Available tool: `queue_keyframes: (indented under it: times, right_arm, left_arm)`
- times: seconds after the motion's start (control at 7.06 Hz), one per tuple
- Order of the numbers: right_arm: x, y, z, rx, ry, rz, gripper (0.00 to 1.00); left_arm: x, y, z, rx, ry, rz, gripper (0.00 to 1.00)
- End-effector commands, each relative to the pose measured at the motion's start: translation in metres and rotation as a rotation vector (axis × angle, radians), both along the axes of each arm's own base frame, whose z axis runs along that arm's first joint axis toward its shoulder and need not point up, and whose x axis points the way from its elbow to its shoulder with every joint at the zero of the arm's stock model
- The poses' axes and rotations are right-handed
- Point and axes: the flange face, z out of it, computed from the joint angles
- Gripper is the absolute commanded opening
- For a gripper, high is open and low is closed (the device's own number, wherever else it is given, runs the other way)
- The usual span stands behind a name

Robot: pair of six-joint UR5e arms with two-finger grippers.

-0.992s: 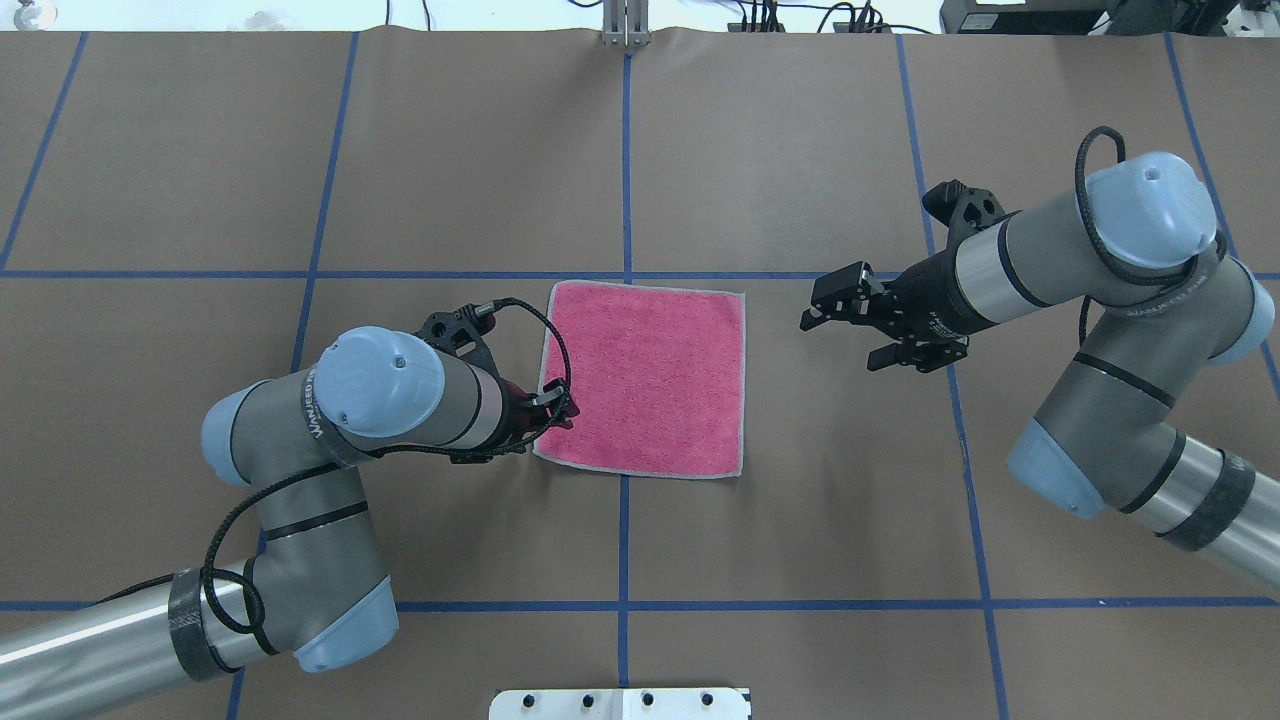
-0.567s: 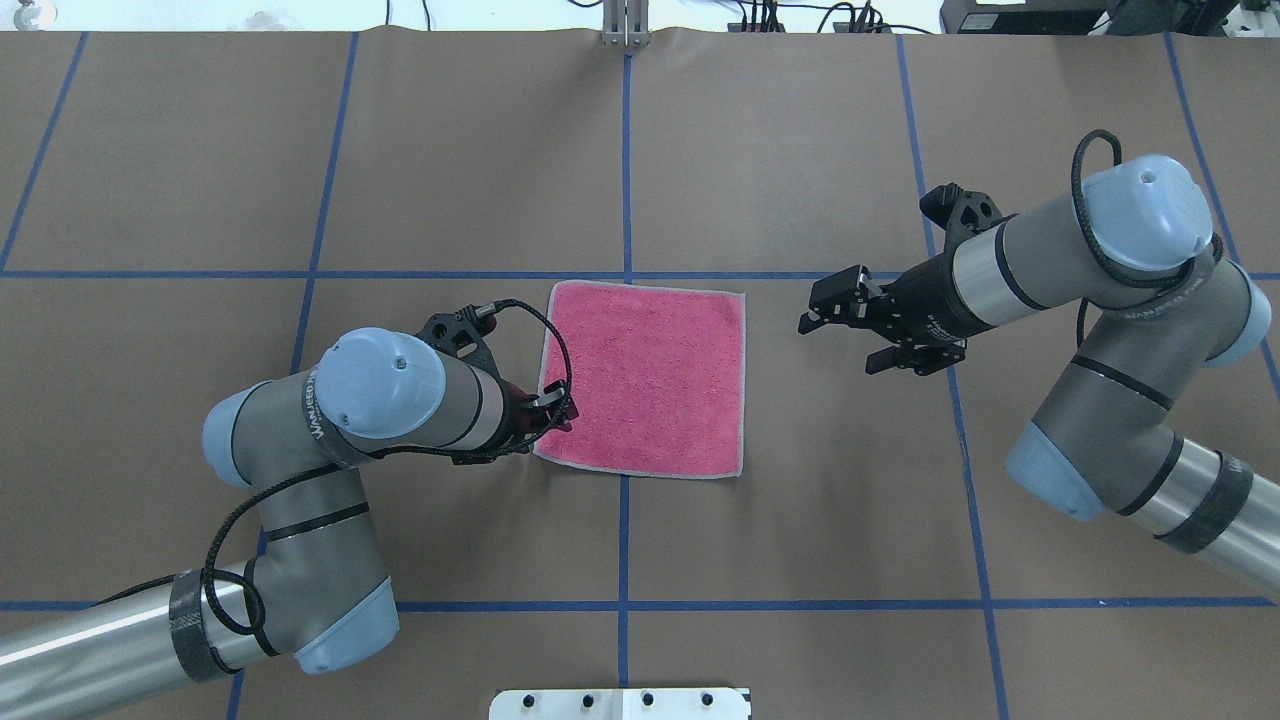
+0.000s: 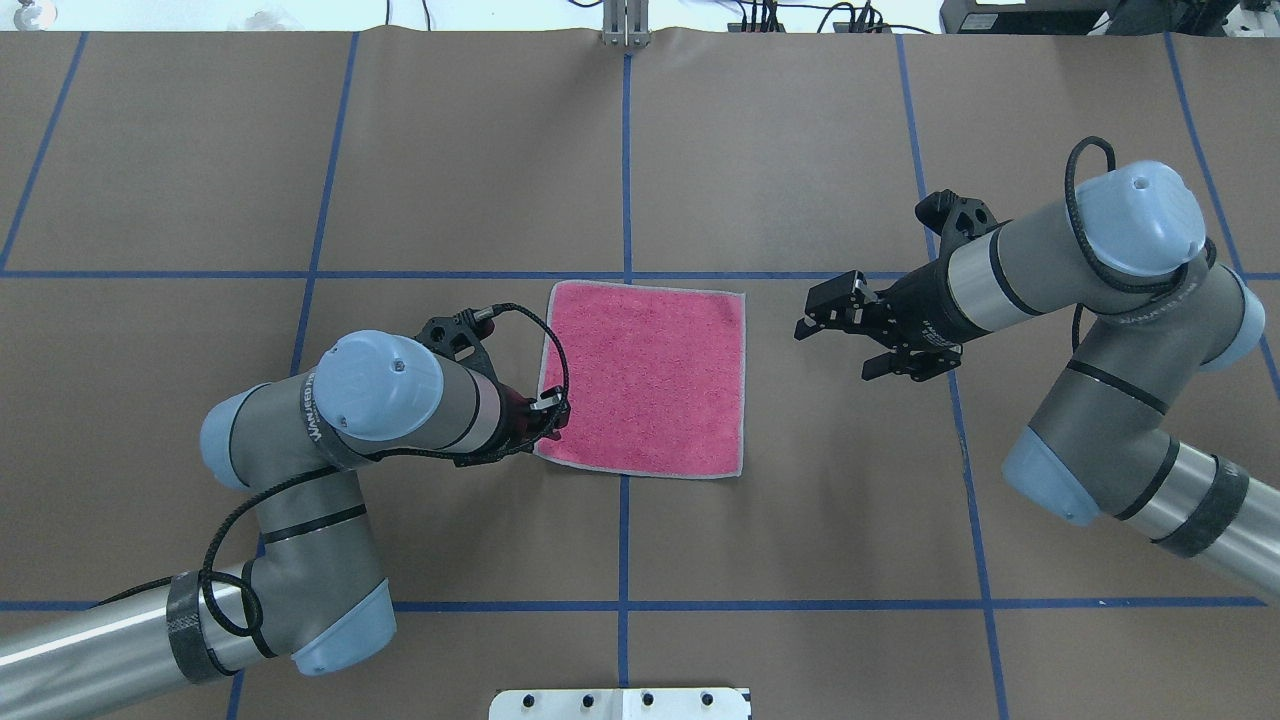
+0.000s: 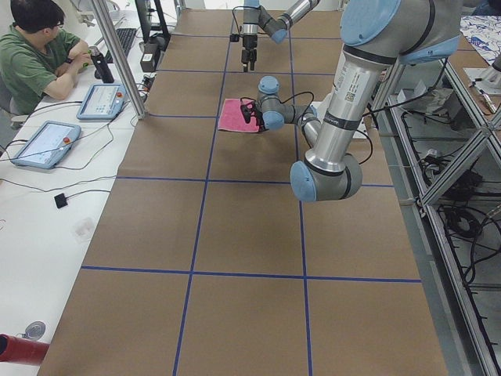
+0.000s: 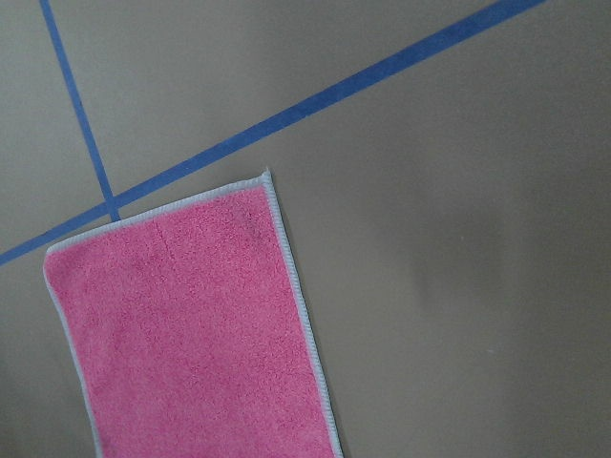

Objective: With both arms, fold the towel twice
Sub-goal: 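Hold the left gripper at the towel corner while the right gripper descends toward it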

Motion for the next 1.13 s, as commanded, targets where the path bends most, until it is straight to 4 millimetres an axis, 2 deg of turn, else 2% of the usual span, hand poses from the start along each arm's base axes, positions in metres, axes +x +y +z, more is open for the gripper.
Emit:
queue_keyframes:
  times: [0.0, 0.71, 0.99]
  right_arm:
    - [-0.0001, 0.0001, 0.0000, -0.003, 0.000, 0.000, 0.99]
    - [-0.0001, 0.0001, 0.0000, -0.003, 0.000, 0.000, 0.99]
    - [-0.0001, 0.0003, -0.0001, -0.003, -0.001, -0.002, 0.99]
  left_arm:
    - [0.0004, 0.0002, 0.0015, -0.001, -0.002, 0.001, 0.40]
    - [0.0029, 0.0047, 0.0008, -0.002, -0.001, 0.008, 0.40]
    - [0.0036, 0.0068, 0.0011, -0.001, -0.001, 0.013, 0.32]
